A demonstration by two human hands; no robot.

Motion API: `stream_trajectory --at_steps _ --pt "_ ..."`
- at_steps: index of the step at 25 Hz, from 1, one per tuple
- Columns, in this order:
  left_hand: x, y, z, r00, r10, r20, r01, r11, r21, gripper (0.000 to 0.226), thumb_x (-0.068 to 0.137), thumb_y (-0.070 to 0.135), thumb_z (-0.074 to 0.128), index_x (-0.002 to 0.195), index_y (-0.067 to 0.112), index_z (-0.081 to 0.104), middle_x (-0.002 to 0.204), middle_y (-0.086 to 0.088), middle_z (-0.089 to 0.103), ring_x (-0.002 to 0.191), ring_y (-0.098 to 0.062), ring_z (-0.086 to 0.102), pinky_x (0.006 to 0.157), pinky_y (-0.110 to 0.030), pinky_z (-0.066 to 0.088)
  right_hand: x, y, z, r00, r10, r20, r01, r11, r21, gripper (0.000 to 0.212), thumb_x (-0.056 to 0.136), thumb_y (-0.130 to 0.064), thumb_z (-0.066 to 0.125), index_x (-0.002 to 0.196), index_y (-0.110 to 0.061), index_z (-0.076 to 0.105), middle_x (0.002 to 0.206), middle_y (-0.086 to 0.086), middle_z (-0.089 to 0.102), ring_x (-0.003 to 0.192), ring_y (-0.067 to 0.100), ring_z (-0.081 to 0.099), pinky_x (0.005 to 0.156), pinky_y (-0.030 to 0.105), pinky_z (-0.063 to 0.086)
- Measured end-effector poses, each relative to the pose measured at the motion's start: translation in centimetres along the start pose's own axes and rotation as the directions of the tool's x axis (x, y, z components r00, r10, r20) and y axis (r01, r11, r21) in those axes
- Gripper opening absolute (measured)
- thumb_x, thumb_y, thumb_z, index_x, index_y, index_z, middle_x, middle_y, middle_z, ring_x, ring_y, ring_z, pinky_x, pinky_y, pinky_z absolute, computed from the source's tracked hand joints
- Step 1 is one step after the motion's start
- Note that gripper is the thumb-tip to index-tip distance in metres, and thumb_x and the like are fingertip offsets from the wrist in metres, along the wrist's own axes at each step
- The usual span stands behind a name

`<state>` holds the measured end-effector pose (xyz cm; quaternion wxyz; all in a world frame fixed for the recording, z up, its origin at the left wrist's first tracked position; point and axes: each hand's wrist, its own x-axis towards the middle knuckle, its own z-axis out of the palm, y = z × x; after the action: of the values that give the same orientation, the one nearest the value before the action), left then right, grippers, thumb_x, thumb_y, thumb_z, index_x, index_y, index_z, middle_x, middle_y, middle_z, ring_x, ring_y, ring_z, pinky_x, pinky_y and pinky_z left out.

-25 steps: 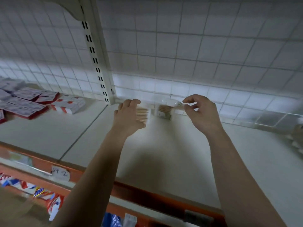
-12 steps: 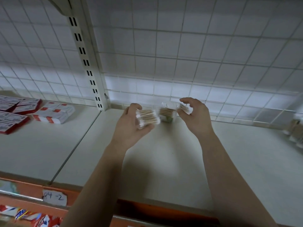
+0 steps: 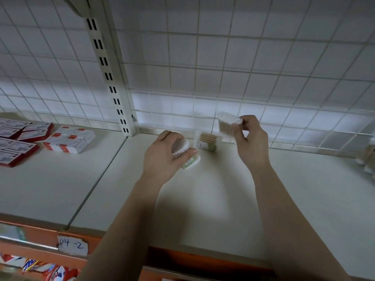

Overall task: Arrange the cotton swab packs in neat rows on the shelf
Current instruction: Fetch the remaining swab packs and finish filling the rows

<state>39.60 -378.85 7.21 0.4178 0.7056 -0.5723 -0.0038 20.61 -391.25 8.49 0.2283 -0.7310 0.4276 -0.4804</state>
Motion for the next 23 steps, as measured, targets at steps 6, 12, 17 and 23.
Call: stream_trajectory --at_steps 6,12,17,23 --pt "0.0 0.4 0.6 0.999 0.022 0.027 -0.021 0.999 -0.027 0.052 0.068 0.071 0.055 0.095 0.027 0.060 0.095 0.014 0.056 0.080 -0.003 0.051 0.070 -0.026 0.046 -0.8 -1.5 -3.0 0.951 0.300 0.078 -0.307 0.879 0.365 0.013 0.099 -0.025 0.044 0.111 -0.018 0.046 0.097 -0.001 0.053 0.083 0.011 0.060 0.055 0.034 0.058" --pt "0.0 3.1 1.0 0.989 0.145 0.040 -0.142 0.988 -0.066 0.049 0.071 0.069 0.056 0.095 0.027 0.060 0.098 0.015 0.056 0.082 -0.002 0.053 0.069 -0.027 0.047 -2.2 -0.9 -7.0 0.888 0.427 0.171 -0.458 0.788 0.410 0.019 0.085 0.000 0.059 0.104 -0.001 0.058 0.100 0.016 0.066 0.093 0.023 0.068 0.073 0.036 0.058" --pt "-0.3 6.8 1.4 0.979 0.191 0.064 -0.185 0.978 -0.101 0.043 0.071 0.068 0.056 0.094 0.032 0.059 0.100 0.018 0.055 0.086 -0.001 0.053 0.071 -0.027 0.048 -4.2 0.4 -10.1 0.893 0.423 0.155 -0.450 0.815 0.366 0.011 0.089 -0.011 0.059 0.099 -0.014 0.056 0.099 0.015 0.063 0.090 0.020 0.062 0.061 0.034 0.057" --pt "-1.2 12.7 5.1 0.969 0.228 0.099 -0.214 0.967 -0.135 0.048 0.069 0.070 0.056 0.095 0.030 0.060 0.102 0.018 0.056 0.088 -0.001 0.053 0.074 -0.032 0.050 -6.0 2.7 -16.6 0.907 0.396 0.140 -0.418 0.816 0.400 0.029 0.089 -0.014 0.062 0.106 -0.036 0.053 0.097 0.015 0.059 0.078 0.031 0.067 0.056 0.032 0.053"
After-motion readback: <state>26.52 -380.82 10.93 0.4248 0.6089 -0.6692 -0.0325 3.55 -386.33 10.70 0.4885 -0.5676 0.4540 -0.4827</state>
